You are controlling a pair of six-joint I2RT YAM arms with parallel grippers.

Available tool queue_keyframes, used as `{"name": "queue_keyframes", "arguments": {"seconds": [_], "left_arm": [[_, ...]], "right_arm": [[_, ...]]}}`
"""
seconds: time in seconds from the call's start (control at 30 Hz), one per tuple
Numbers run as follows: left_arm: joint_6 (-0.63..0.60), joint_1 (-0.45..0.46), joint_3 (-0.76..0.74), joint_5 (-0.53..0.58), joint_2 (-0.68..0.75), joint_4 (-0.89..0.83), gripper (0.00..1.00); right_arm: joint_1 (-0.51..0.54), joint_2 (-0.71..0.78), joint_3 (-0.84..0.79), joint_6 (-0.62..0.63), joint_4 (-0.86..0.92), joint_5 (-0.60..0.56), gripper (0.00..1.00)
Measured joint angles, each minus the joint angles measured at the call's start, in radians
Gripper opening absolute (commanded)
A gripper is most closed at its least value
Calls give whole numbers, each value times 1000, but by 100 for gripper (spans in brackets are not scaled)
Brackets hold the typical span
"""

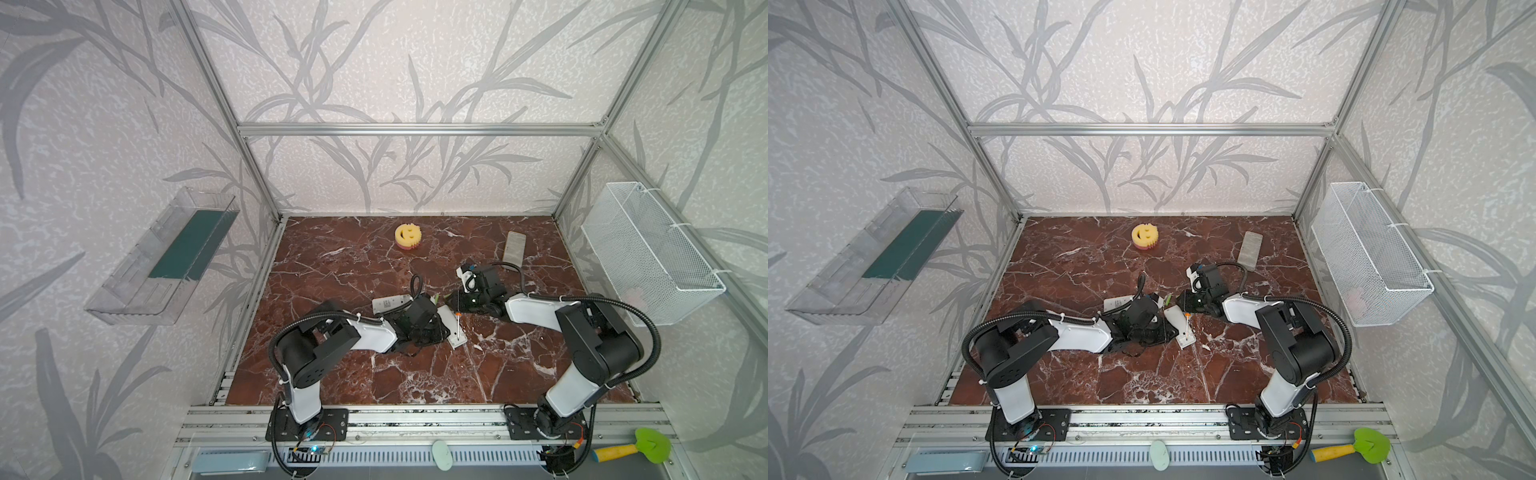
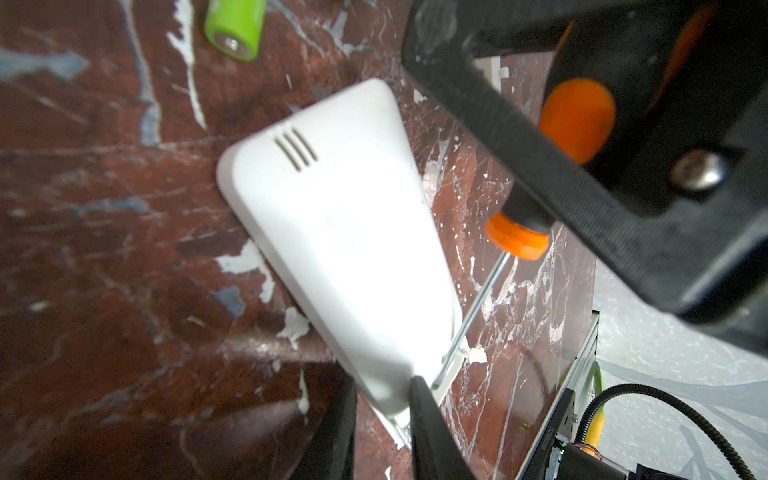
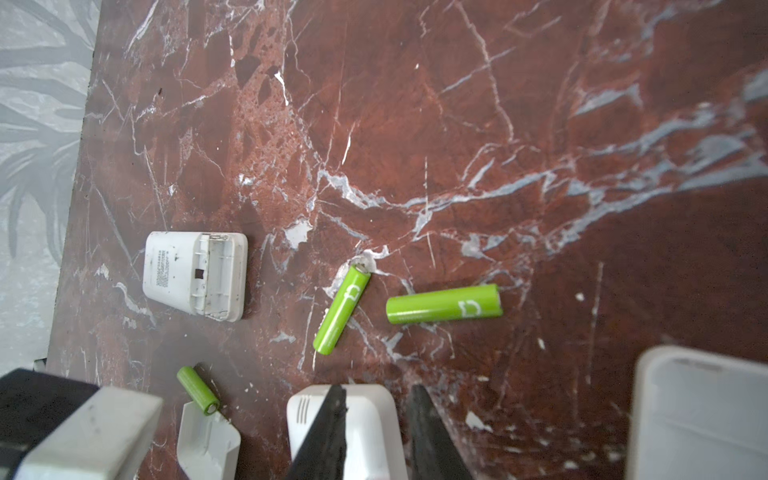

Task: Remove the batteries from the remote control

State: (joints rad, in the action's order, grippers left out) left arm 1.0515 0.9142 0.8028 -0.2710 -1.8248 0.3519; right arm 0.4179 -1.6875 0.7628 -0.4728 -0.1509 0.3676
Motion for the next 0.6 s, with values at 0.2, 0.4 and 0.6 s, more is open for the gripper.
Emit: {"name": "queue_keyframes", "arguments": {"seconds": [0.2, 0.4, 0.6], "left_arm": [[0, -2, 0, 0, 0, 0, 25], [-2, -6, 0, 0, 0, 0, 25], [-8, -8, 1, -2, 1, -4, 25]], "right_arm": [[0, 32, 6, 18, 21, -9, 0], [0, 132, 35, 79, 89, -70, 0], [-1, 232, 68, 171, 166, -198, 0]]}}
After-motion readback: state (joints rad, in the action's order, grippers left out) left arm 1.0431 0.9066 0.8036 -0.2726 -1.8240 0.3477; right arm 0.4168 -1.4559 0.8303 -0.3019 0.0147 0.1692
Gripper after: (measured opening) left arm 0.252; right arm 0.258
